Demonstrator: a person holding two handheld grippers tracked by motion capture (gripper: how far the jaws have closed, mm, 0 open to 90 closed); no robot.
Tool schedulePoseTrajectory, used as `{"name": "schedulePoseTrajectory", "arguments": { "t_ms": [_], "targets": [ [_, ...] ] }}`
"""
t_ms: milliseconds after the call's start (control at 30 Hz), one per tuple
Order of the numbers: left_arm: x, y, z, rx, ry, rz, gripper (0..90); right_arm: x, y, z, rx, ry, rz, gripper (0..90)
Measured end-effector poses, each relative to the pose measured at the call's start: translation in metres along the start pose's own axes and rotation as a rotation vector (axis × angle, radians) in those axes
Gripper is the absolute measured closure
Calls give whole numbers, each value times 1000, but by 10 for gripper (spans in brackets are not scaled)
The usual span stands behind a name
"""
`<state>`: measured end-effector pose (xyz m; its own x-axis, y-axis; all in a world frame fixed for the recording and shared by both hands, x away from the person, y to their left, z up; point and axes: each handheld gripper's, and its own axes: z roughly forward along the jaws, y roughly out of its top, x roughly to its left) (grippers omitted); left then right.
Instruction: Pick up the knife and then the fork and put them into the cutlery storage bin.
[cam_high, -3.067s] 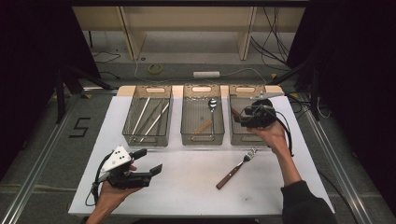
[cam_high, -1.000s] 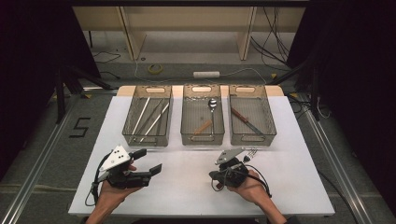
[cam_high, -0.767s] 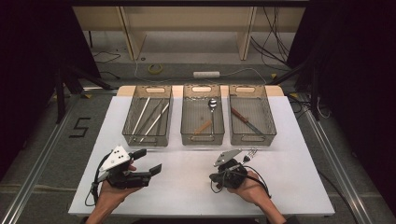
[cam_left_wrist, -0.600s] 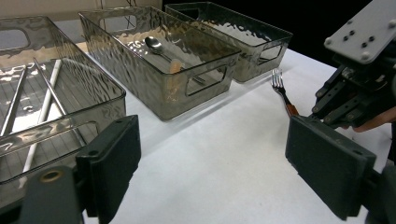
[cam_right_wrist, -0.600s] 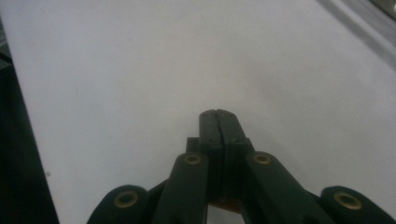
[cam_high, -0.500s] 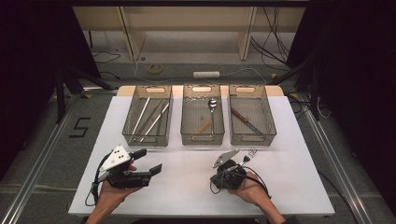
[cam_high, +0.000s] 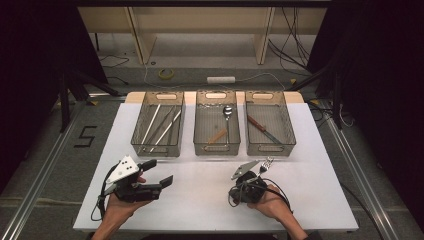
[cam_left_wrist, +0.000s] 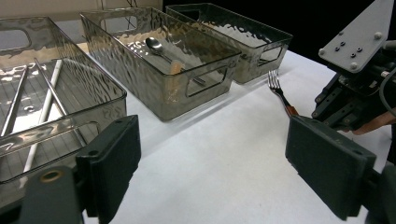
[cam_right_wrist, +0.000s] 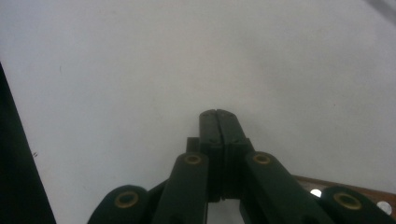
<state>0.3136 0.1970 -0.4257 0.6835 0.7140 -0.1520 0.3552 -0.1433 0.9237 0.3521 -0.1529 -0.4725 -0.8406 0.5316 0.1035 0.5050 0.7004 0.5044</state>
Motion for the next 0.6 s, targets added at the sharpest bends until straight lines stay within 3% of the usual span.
{"name": "schedulePoseTrajectory", "arguments": {
  "t_ms": [233, 600],
  "targets": [
    [0, 0, 0, -1, 0, 0, 176, -1, -8, -6, 12, 17, 36, 900],
    [0, 0, 0, 3, 1, 1, 176, 1, -21, -15, 36, 8, 44, 900]
  ]
}}
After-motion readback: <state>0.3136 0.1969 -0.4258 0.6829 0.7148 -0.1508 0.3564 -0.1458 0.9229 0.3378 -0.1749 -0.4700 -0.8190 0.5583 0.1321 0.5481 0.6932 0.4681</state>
